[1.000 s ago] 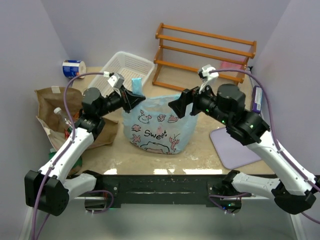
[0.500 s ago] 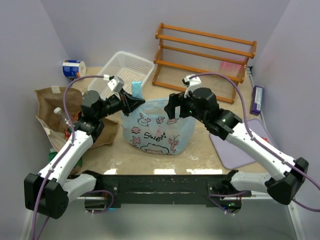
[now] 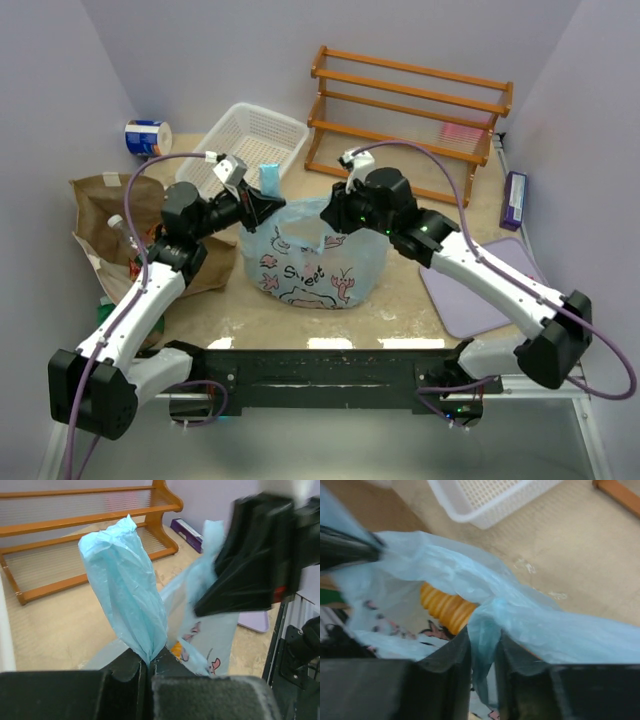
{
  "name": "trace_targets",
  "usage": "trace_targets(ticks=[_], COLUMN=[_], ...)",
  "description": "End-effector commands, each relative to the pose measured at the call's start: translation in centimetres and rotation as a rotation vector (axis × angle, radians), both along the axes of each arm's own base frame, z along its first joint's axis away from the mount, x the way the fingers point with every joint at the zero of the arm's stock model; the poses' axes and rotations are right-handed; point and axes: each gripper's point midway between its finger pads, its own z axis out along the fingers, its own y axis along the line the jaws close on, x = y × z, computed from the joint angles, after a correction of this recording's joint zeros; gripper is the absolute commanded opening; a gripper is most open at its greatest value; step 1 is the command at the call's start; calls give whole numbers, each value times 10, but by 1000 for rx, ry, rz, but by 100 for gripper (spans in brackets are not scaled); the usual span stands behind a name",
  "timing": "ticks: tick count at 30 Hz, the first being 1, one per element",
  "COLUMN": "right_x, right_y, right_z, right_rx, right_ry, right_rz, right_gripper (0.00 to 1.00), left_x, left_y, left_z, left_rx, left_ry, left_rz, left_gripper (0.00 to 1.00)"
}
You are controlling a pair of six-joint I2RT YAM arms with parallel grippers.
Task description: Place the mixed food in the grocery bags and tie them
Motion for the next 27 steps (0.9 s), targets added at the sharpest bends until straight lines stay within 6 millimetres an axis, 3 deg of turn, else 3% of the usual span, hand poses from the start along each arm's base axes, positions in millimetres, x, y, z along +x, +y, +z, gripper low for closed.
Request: trace_targets(ticks=[1, 2, 5, 9, 16, 19, 22, 24, 25, 27], right_x=[-24, -23, -25, -21, -20, -14, -6, -13, -18, -31], right_y=[-21, -30, -58, -81, -71, -73, -80, -80, -80, -80], right_z=[131, 140, 150, 143, 115, 105, 100, 111, 122, 124], right_rx=[220, 223, 226, 208, 152, 115, 80, 76, 87, 76], right_ry=[-211, -227, -239, -245, -283, -321, -311, -318, -333, -314], right_rz=[8, -37, -116, -188, -100, -91, -96, -55, -40, 4], right_gripper=[15, 8, 4, 4, 9, 17, 31, 51, 67, 77], left_x=[13, 15, 17, 17, -7, -19, -17, -14, -12, -12], left_y=[21, 25, 29, 32, 14, 7, 6, 6, 6, 6], left_z=[12, 12, 12, 13, 23, 26, 24, 22, 20, 19], left_rx=[23, 25, 32, 47, 41, 29, 26, 30, 32, 32], left_ry=[-47, -45, -44, -56, -124, -147, -132, -115, -108, -102], left_rz=[112, 127, 136, 145, -39, -120, -125, -116, -115, -115], left_gripper=[0, 0, 0, 0, 0, 0, 0, 0, 0, 0])
